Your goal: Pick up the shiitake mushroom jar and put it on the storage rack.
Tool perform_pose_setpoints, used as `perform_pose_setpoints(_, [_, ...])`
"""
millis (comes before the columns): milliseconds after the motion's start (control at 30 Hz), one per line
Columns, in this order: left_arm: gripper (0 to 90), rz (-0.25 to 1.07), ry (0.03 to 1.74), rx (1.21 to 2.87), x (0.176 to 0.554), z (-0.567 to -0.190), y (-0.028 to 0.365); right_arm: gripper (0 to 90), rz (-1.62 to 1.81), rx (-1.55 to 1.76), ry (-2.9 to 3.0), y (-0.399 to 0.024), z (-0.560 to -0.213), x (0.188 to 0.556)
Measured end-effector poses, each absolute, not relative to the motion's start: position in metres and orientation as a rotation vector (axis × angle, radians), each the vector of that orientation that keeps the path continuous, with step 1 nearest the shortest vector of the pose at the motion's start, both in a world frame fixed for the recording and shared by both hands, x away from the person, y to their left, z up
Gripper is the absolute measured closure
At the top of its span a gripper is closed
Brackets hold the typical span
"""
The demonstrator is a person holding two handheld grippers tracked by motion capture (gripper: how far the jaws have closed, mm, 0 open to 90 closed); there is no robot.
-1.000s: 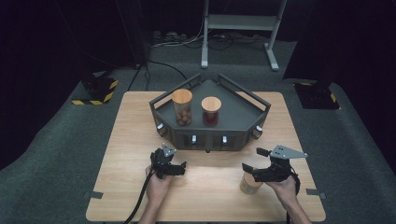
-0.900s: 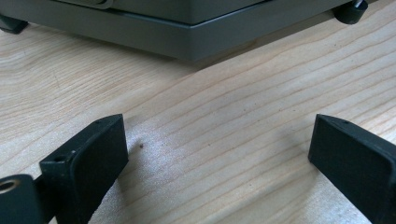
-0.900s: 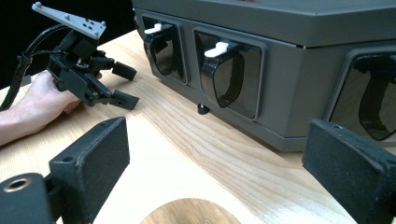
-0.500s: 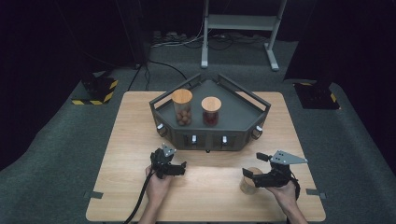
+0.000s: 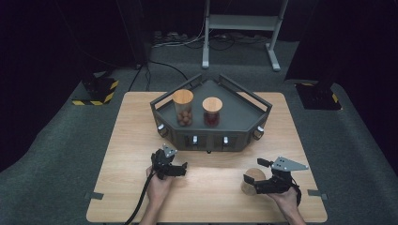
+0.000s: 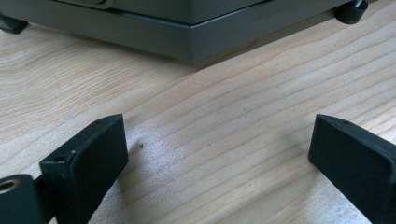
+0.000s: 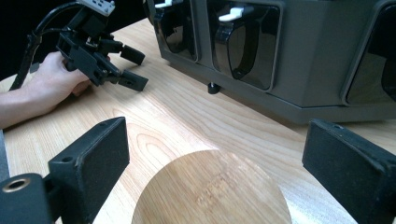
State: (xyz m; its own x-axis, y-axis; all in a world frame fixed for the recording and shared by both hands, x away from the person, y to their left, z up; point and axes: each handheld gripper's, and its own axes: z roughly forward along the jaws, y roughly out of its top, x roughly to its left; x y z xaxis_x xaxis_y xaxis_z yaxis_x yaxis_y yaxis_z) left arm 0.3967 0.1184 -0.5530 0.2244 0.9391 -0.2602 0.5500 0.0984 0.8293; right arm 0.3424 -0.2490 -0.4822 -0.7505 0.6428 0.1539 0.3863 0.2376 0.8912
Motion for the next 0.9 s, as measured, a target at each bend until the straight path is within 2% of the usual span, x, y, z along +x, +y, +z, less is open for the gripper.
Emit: perform_pose_setpoints(900, [4.6,0.527,1.443,1.571,0.397,-0.553,0.118,7.3,1.411,0.978,2.32,-0.246,-0.505,0.332])
